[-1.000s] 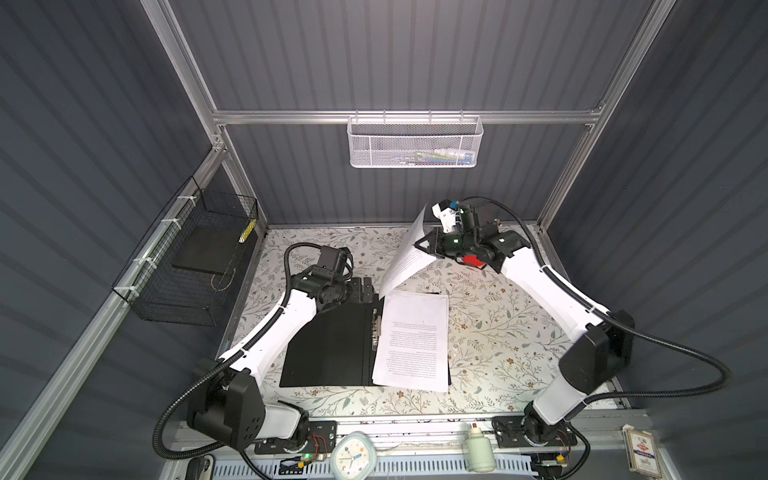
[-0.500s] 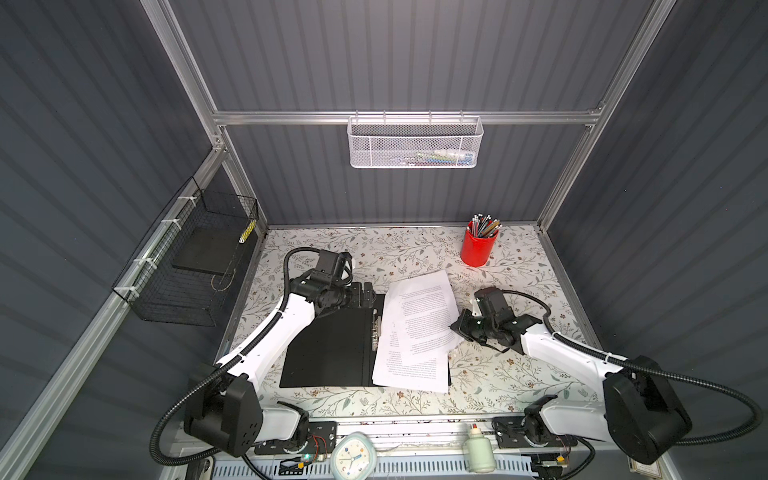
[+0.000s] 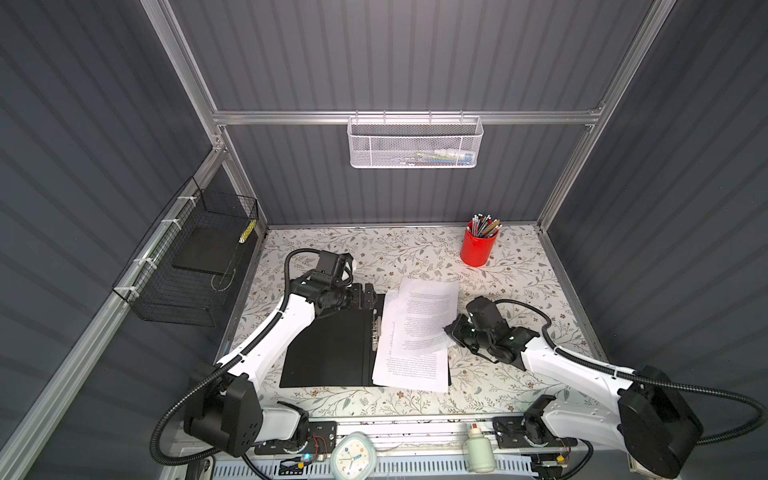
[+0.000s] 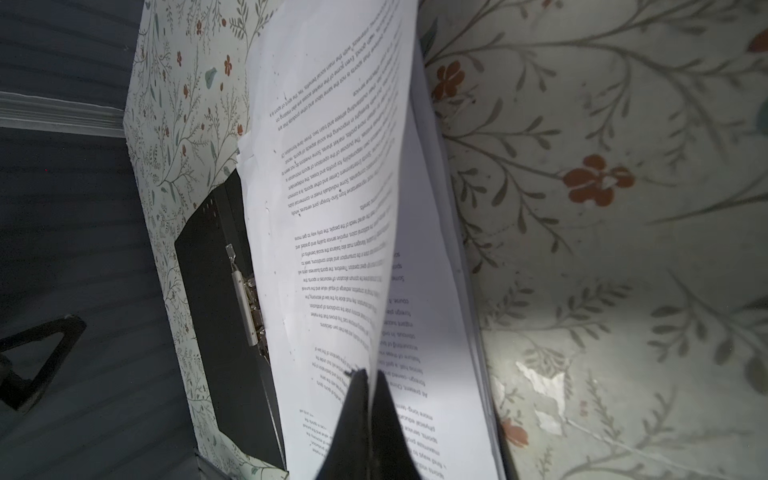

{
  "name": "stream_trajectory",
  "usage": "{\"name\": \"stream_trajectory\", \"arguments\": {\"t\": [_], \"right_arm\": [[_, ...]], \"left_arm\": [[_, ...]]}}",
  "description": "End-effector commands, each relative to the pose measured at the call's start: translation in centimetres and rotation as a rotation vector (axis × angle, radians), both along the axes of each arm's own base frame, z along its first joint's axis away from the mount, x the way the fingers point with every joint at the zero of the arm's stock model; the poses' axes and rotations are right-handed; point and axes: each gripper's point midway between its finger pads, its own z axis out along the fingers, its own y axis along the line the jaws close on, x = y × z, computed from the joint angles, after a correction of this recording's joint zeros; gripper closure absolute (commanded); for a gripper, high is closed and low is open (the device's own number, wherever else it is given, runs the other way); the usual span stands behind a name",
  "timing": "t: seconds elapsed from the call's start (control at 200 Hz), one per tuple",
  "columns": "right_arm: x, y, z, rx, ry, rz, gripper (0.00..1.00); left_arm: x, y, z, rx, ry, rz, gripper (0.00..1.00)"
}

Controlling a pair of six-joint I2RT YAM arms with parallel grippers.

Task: Put the files into the folder
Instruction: 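Lower the sheet onto the stack and smooth it with the right gripper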

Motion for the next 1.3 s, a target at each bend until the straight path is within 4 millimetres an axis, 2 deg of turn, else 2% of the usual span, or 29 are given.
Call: {"name": "stream_trajectory", "arguments": {"t": [0.0, 0.135, 0.72, 0.99, 1.221, 1.291], "right_arm": [[-0.3, 0.2, -0.7, -0.014, 0.012, -0.021, 1.0], [-1.0, 1.0, -1.3, -0.013, 0.028, -0.008, 1.0], [-3.5, 2.1, -3.1, -0.023, 0.079, -0.059, 1.0], [-4.3, 2.3, -3.2, -0.043, 0.091, -0.072, 1.0], [-5.0, 2.3, -3.7, -0.051, 0.103, -0.083, 0.85], [-5.1, 2.5, -3.8, -0.04, 0.107, -0.082, 0.75]], "left_arm": [[-0.7, 0.0, -0.5, -0.004, 0.025, -0.024, 0.0], [-0.7, -0.2, -0.2, -0.015, 0.024, -0.031, 0.0], [-1.0, -0.5, -0.2, -0.031, 0.036, -0.052, 0.0], [-1.1, -0.5, 0.0, -0.034, 0.029, -0.052, 0.0], [-1.1, -0.6, 0.1, -0.038, 0.026, -0.054, 0.0], [-1.1, -0.5, 0.2, -0.038, 0.025, -0.052, 0.0]]}}
